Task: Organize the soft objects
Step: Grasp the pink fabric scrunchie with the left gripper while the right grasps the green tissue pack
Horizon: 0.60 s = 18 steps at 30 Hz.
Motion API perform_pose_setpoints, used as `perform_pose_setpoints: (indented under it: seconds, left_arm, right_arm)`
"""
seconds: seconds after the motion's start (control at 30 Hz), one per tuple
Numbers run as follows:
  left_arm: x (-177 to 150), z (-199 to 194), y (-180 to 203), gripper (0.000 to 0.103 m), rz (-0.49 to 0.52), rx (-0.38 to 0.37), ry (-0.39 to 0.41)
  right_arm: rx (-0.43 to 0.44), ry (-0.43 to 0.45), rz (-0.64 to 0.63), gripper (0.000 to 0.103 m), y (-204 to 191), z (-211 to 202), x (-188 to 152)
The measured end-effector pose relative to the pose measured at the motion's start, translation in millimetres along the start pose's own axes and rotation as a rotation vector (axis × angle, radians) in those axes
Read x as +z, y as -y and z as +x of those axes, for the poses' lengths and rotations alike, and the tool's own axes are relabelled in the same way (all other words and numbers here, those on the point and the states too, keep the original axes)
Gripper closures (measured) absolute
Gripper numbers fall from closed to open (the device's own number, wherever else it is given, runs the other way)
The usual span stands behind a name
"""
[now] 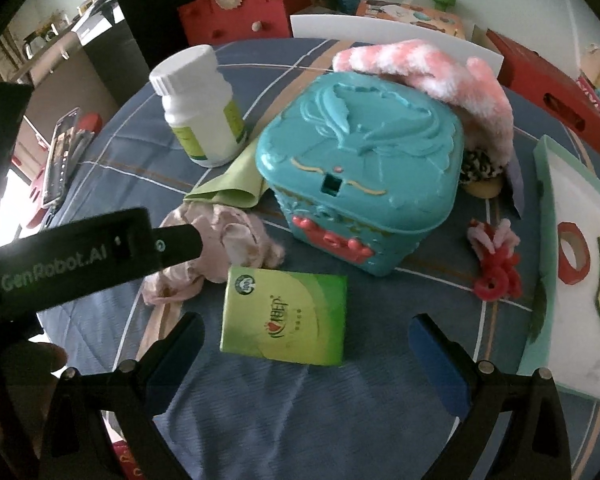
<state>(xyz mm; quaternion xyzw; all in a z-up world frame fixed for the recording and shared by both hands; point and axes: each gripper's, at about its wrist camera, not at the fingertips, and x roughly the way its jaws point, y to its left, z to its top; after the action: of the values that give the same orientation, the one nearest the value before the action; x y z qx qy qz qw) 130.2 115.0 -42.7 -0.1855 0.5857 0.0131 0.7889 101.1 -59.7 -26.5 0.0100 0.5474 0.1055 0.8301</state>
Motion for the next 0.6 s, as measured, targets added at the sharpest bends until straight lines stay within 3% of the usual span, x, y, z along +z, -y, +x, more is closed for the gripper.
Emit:
perform_pose_setpoints:
  seconds: [0.17,0.3,0.6]
  left_arm:
    - [-1.1,4.5,10.6,0.009,0.020,-0.004,-0.004]
    - [-1.4,8.4,17.1,0.009,0.034,-0.001,-0.011]
    - [-3.0,16.7,22.8,0.011,0.047,0.001,-0.018]
  right_arm:
    - [0.012,-0.004,-0.012,0.004,-0.1,1.2,-0.5]
    - [0.029,-0.020,-0.024,0.021,-2.3,7.0,-0.7]
    - [0.014,-0.018,0.019,0.023,14.3,6.5,-1.6]
